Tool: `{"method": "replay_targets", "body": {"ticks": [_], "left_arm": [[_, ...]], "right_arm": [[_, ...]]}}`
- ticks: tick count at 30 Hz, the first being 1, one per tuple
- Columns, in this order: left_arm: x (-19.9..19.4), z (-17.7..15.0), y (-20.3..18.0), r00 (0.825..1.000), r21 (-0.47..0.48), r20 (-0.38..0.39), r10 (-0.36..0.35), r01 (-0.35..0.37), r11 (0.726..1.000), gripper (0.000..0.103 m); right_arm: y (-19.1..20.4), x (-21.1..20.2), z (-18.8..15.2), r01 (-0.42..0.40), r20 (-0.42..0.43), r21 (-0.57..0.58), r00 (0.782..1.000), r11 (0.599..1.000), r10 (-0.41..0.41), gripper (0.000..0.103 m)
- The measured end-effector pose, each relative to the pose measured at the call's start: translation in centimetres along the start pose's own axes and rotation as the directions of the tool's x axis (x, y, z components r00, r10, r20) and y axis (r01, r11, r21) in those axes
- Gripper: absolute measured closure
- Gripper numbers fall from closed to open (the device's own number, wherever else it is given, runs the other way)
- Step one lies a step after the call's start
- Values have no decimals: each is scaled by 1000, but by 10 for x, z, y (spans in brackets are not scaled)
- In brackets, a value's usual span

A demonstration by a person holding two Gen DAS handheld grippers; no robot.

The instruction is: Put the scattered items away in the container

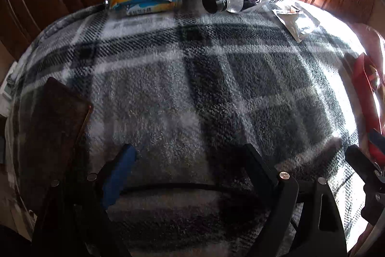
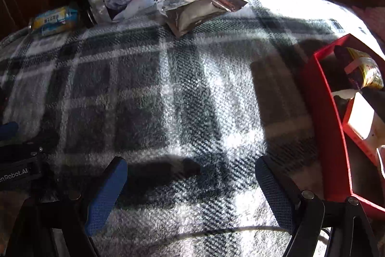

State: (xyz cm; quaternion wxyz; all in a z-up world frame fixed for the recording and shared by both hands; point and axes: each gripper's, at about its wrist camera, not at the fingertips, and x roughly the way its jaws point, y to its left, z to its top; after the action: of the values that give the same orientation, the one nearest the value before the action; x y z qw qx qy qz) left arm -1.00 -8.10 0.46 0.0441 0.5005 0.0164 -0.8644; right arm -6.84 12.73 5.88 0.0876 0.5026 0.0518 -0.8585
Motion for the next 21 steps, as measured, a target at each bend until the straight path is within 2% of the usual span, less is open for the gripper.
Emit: {"method": "replay_targets", "body": {"ticks": [1,2,3,4,6,9,21], "left_arm": [[0,-8,-3,999,39,26,18,-19,999,0],[0,-13,-6,998,61,52,44,-48,997,0],[0,-18,-9,994,58,85,67,-72,996,0],[0,-21,-11,990,40,112,85,-90,995,0],[2,-27,-14,983,20,148,109,-113,993,0],[3,-29,-13,982,14,158,102,-106,994,0],[-7,-20,-21,981,7,166,104,-107,994,0]], "right_arm": [[8,15,-6,6,-53,-30,999,1000,-8,12],[13,23,-12,39,-43,-64,998,997,-42,3],[15,20,-20,86,38,-75,996,993,-83,0],[14,17,-29,91,110,-71,990,993,-83,0],[8,18,-37,66,135,-38,989,997,-60,0],[1,20,-37,37,127,-22,991,999,-34,0],[6,20,-38,57,141,-32,989,998,-52,0]]}}
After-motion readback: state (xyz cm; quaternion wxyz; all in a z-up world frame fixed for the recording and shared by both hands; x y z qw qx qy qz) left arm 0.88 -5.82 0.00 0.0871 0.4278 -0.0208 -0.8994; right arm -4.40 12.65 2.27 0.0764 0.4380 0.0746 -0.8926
